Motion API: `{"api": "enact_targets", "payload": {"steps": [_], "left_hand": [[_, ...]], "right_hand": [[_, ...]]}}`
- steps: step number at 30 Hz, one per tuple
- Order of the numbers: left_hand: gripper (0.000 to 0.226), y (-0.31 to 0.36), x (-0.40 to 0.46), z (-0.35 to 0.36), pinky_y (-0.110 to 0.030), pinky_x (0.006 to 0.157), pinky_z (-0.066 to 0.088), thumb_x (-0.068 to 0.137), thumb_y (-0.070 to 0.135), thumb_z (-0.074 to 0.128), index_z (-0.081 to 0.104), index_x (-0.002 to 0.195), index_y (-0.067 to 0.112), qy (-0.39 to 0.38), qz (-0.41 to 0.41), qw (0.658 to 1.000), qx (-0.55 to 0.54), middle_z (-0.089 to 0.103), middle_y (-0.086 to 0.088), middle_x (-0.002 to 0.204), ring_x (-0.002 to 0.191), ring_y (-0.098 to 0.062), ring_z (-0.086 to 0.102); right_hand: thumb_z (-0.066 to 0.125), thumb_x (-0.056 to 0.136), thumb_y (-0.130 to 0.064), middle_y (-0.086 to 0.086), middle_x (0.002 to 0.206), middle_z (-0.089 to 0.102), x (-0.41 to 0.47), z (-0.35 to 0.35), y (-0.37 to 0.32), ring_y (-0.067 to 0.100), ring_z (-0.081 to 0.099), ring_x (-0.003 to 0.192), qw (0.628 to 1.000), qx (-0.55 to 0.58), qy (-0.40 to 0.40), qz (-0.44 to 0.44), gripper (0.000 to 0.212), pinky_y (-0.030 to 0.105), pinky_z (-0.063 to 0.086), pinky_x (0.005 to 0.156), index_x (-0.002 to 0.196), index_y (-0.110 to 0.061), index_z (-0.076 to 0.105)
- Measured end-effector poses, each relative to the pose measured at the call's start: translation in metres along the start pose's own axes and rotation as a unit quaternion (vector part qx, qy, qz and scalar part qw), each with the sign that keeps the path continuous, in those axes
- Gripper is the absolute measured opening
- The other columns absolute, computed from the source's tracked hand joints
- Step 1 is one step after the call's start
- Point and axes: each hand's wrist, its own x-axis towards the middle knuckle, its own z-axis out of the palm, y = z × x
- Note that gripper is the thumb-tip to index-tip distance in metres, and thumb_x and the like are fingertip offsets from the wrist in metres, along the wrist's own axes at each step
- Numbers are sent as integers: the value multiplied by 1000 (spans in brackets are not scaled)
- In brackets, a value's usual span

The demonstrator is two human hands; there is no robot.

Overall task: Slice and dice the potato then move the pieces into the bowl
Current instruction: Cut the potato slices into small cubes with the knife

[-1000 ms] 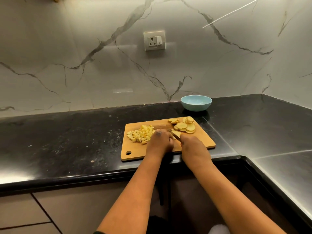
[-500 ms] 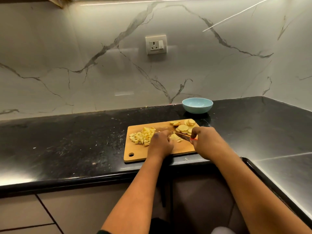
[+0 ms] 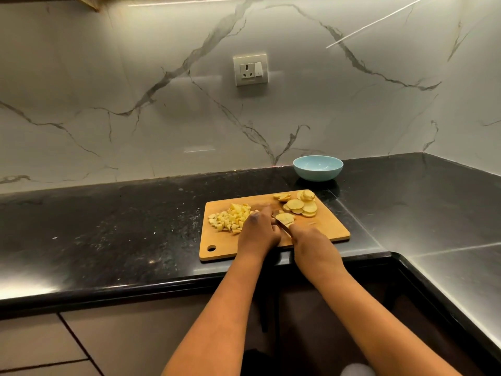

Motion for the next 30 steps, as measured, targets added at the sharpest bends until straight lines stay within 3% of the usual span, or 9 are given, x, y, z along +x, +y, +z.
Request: {"api": "enact_targets", "payload": {"steps": [8,10,12,15,20,23,27,30], "left_hand": [[18,-2,-2,1,-24,68,52,87,14,57,64,103,12,2,13,1000,-2,68,-5,85,79,-17,64],[19,-3,-1,2,-23,71,52,88,16,58,64,105,13,4,14,1000,-6,67,-4,89,82,-15,61],[20,-5,-1,3,-22,73,51,87,15,58,65,107,13,12,18,1000,-10,66,-4,92,86,-15,60],[22,-6,1,5,-23,78,52,87,16,61,66,109,13,27,33,999,-6,65,-3,96,91,-14,58],[14,-8,3,8,-21,83,45,91,16,61,68,103,13,37,63,997,-1,65,-2,99,95,-13,55],[7,-10,4,9,-22,76,42,92,21,63,65,90,14,45,53,998,2,64,-3,90,84,-11,50],[19,-10,4,9,-23,69,36,91,30,65,52,80,22,60,63,996,11,52,5,80,78,-11,44],[21,-8,7,14,-22,74,38,90,41,64,57,91,21,57,46,997,25,55,5,90,89,-12,48]], "right_hand": [[61,92,-15,1,93,55,6,-49,11,18,58,83,993,-4,-91,77,13,33,55,76,102,-23,62],[64,92,-24,-1,91,58,3,-61,24,15,58,81,989,47,-101,94,8,27,51,69,99,-26,63],[66,91,-29,0,82,66,4,-67,38,12,58,67,983,111,-102,108,5,25,49,59,94,-26,63],[66,91,-33,-1,69,70,14,-63,57,11,61,60,976,168,-52,126,8,28,54,59,91,-26,63],[61,94,-29,1,74,69,43,-31,54,12,63,65,958,249,30,138,7,27,52,57,96,-22,62],[58,96,-25,2,79,68,53,-4,44,17,64,73,954,264,91,108,10,31,51,66,102,-18,61],[56,97,-17,-1,81,62,51,22,42,12,56,68,951,247,184,30,13,22,39,57,108,-11,59],[55,97,-17,-1,81,62,54,23,46,14,57,69,947,252,197,38,13,18,40,58,108,-12,58]]}}
